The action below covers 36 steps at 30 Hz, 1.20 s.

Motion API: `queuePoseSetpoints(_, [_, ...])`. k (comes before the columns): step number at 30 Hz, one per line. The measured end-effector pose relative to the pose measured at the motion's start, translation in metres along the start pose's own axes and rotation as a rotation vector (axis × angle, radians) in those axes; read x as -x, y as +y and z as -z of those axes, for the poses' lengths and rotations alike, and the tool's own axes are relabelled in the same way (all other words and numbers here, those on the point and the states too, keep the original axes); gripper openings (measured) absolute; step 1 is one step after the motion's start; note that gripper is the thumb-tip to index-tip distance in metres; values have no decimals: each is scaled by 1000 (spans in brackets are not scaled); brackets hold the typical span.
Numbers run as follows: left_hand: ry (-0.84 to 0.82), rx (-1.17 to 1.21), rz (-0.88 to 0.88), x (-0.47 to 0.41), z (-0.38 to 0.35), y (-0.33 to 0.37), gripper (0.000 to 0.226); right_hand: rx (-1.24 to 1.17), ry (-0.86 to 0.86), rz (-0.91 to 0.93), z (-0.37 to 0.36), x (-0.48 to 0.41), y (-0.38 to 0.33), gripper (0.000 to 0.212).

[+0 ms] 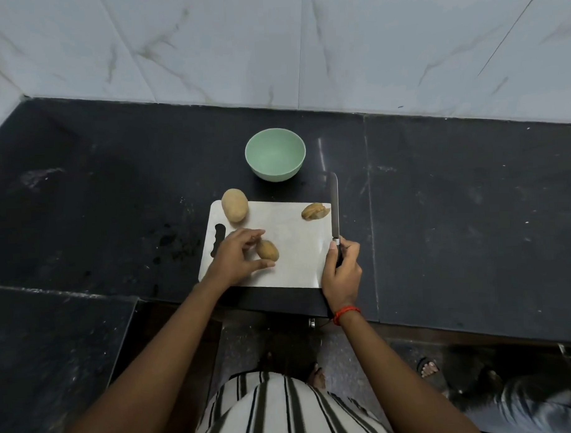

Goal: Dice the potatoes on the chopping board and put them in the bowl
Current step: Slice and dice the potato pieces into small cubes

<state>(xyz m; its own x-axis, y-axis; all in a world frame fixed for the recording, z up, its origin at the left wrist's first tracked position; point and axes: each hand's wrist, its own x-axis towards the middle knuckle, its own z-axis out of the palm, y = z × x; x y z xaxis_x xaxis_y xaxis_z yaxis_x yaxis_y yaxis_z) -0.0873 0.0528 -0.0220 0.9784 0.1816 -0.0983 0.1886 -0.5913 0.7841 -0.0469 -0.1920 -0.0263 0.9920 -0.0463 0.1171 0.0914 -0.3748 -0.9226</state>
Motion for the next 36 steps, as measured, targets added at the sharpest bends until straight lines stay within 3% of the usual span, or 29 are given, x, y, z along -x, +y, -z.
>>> queuePoseSetpoints(3, [28,-71,-73,-2,-14,6,76,9,3,-2,0,0,-1,4])
queuePoseSetpoints(7, [101,-131,-110,-1,-19,6,56,24,-1,-3,0,0,-2,5])
queuePoseSetpoints(15, [-13,-146,-151,-32,-13,18,46,28,5,-2,1,1,-1,6])
queuePoseSetpoints(27, [-260,-507,-158,-102,-2,44,78,46,6,-6,0,1,-5,9])
queuePoseSetpoints(36, [-197,-890,-490,-91,-11,57,59,57,8,9,0,1,-4,10])
